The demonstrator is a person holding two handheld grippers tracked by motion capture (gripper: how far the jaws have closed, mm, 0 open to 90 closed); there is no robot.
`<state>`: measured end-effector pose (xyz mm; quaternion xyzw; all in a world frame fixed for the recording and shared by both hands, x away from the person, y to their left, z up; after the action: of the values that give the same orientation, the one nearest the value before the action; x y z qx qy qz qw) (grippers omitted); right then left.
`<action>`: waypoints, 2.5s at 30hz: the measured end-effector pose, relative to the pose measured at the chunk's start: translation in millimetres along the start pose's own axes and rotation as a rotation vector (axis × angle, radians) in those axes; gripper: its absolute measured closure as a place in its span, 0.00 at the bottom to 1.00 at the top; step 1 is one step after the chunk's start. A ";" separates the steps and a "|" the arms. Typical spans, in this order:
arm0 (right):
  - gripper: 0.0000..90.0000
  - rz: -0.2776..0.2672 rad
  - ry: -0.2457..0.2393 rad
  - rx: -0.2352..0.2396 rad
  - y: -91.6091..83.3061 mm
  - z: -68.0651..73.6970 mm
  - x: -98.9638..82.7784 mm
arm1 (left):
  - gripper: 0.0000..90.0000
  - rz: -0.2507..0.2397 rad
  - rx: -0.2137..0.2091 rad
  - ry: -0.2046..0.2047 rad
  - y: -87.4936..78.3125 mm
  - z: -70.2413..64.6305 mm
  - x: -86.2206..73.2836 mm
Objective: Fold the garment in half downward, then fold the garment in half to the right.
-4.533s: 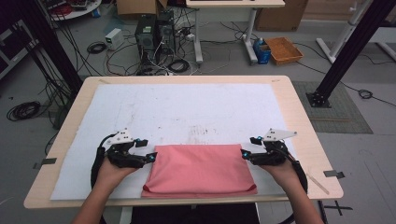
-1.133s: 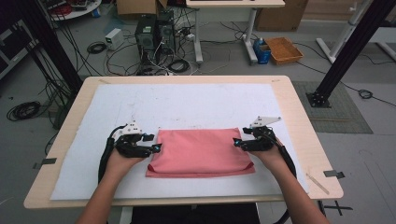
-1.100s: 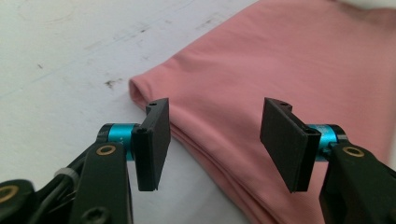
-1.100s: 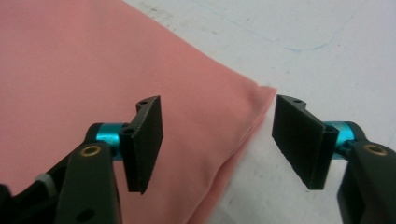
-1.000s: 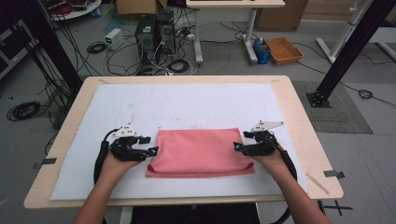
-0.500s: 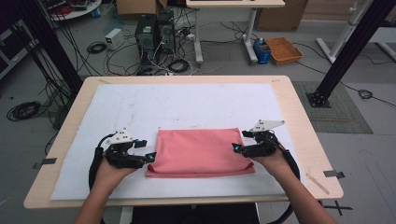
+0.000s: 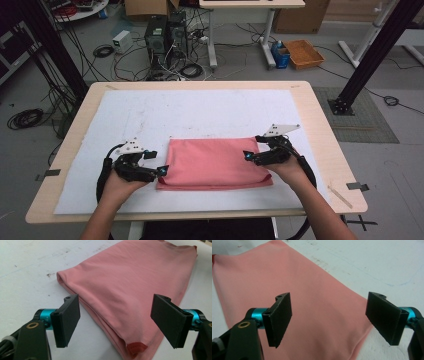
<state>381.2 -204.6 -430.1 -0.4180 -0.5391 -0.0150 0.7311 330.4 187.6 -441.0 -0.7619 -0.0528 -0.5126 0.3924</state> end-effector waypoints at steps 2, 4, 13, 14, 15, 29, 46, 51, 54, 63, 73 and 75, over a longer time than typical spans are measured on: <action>0.23 -0.005 -0.009 0.007 0.3 1.0 3.4 | 0.26 0.008 0.002 -0.005 2.6 0.7 -0.4; 0.23 -0.009 -0.014 0.003 0.0 1.0 6.1 | 0.26 0.018 0.011 -0.007 6.1 1.5 -1.1; 0.23 -0.022 -0.020 -0.009 -1.9 -4.7 13.1 | 0.26 0.039 0.035 -0.021 14.3 -0.2 -10.8; 0.23 -0.023 -0.020 -0.010 -1.7 -5.2 13.2 | 0.26 0.043 0.040 -0.025 14.7 -0.2 -12.5; 0.23 -0.024 -0.019 -0.012 -1.4 -5.7 13.3 | 0.26 0.055 0.045 -0.020 14.7 0.2 -14.4; 0.23 -0.032 -0.024 -0.008 0.4 -8.1 12.6 | 0.31 0.127 0.104 -0.011 24.2 -9.8 -27.4; 0.23 -0.032 -0.052 -0.017 3.1 -4.3 27.0 | 0.70 0.169 0.073 -0.016 9.0 -27.8 -35.3; 0.23 -0.028 -0.056 -0.013 7.5 -2.6 30.8 | 0.79 0.156 0.037 -0.015 9.2 -27.7 -36.8; 0.23 -0.028 -0.063 -0.013 9.5 -1.1 35.6 | 0.84 0.133 0.011 0.003 10.0 -26.9 -38.2; 0.23 -0.023 -0.078 -0.001 19.4 0.8 53.1 | 0.90 0.071 -0.062 -0.026 10.0 -20.3 -40.5; 0.23 0.003 -0.086 0.033 55.1 9.8 81.0 | 0.92 0.022 -0.121 0.008 6.1 -20.8 -32.3; 0.23 0.013 -0.095 0.049 65.4 14.5 87.2 | 0.92 0.013 -0.126 0.009 5.7 -20.6 -31.8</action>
<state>437.3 -115.6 -398.2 -0.4038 -0.5705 0.0228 0.7148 303.1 180.5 -466.8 -0.7831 -0.0139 -0.5159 0.3472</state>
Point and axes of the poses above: each handheld gripper's, and its own axes: y roughly forward along the jaws, x roughly out of its top, z roughly to its left, the point moved 4 cm from there along y, roughly forward along the jaws
